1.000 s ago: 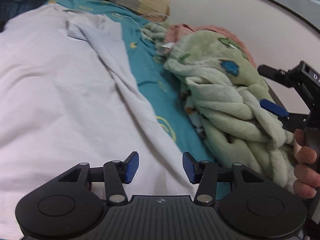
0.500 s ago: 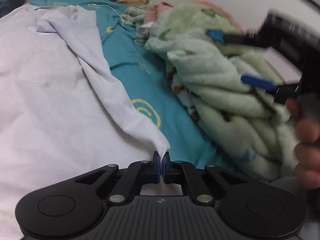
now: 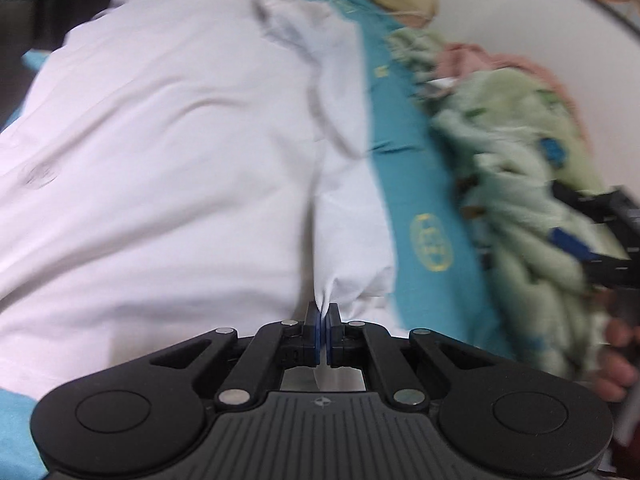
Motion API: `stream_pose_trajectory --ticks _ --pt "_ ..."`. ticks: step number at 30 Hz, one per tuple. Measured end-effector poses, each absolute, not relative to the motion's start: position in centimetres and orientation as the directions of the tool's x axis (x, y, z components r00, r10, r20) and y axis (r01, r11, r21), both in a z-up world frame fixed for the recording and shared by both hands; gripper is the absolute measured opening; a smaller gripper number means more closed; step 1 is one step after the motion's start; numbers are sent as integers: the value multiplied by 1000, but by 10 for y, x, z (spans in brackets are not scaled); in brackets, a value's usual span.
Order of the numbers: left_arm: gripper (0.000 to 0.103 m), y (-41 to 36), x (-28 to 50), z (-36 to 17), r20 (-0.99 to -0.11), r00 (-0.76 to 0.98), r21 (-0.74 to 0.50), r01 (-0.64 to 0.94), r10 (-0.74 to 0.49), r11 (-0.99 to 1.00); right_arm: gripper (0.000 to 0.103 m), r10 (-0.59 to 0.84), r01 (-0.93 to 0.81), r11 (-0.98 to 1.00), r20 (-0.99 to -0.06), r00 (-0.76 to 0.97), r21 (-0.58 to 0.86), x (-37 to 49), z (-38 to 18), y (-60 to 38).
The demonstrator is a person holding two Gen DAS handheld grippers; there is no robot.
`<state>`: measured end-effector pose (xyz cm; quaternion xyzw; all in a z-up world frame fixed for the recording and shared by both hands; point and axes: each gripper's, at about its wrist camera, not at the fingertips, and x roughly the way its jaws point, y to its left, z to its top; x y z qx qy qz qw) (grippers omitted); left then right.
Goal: Fold clothes
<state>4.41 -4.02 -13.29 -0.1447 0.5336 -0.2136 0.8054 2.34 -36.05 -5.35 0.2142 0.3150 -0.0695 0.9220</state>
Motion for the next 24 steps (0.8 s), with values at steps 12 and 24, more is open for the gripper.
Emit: stream_pose_trajectory --ticks 12,24 --pt "35 -75 12 -78 -690 484 -374 396 -537 838 83 61 241 896 -641 765 373 27 -59 -343" --pt "24 -113 -6 -129 -805 399 -215 493 -439 843 83 83 235 898 -668 739 372 35 -68 -339"
